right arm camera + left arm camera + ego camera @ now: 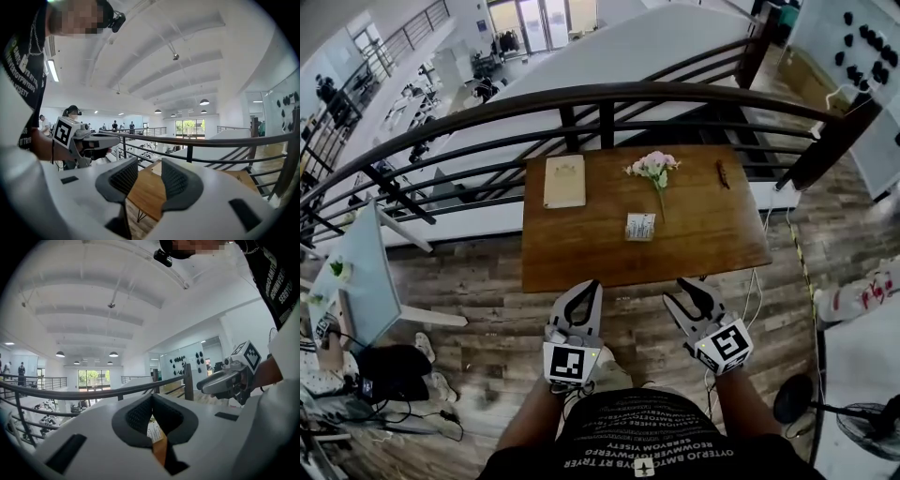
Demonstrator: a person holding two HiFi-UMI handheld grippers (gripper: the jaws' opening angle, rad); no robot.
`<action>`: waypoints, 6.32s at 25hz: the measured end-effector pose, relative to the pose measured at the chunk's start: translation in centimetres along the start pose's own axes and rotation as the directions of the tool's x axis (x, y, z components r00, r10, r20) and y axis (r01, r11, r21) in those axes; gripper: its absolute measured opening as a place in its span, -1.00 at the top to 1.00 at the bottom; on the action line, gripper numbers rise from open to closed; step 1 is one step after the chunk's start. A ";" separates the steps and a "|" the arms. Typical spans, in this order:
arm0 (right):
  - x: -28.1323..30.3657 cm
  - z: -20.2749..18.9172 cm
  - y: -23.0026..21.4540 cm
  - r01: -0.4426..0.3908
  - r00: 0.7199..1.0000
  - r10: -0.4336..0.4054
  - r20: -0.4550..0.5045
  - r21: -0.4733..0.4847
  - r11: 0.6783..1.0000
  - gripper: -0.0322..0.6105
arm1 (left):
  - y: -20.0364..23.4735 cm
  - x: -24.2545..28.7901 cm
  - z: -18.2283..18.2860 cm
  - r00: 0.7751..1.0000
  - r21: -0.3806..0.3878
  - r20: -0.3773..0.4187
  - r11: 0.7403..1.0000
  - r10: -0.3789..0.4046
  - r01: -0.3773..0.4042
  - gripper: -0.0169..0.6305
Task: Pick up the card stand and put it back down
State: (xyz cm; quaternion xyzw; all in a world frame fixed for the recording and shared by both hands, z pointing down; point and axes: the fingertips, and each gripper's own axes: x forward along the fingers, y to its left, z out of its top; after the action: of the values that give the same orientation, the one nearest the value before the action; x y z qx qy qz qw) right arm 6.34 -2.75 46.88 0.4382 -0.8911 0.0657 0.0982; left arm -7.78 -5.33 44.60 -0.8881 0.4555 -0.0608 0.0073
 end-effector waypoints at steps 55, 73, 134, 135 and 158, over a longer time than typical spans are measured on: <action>12.2 -2.5 -13.3 -0.021 0.994 0.024 -0.106 0.034 0.999 0.43 | 7.0 14.7 -0.9 0.997 -0.070 -0.073 0.998 -0.006 0.001 0.88; 16.7 -12.1 -16.7 -0.096 0.945 0.113 -0.309 0.070 0.993 0.36 | 8.3 18.2 -1.1 0.993 -0.065 -0.115 0.997 0.026 -0.034 0.88; 25.5 -28.8 -20.2 -0.140 0.859 0.175 -0.480 0.107 0.984 0.27 | 10.2 18.8 -5.0 0.961 -0.025 -0.270 0.998 0.053 -0.062 0.88; 25.6 -29.0 -20.2 -0.149 0.859 0.180 -0.479 0.103 0.983 0.26 | 10.1 18.7 -5.1 0.961 -0.024 -0.273 0.998 0.053 -0.061 0.88; 25.1 -28.9 -19.8 -0.194 0.883 0.203 -0.424 0.065 0.979 0.38 | 9.1 18.2 -6.4 0.948 0.005 -0.316 0.999 0.049 -0.049 0.88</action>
State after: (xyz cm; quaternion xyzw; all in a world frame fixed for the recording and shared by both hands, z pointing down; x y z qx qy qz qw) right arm 10.48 -28.19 81.39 0.3208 -0.8870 0.1791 0.2796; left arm -5.39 -25.15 52.15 -0.8554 0.4727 -0.2014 -0.0654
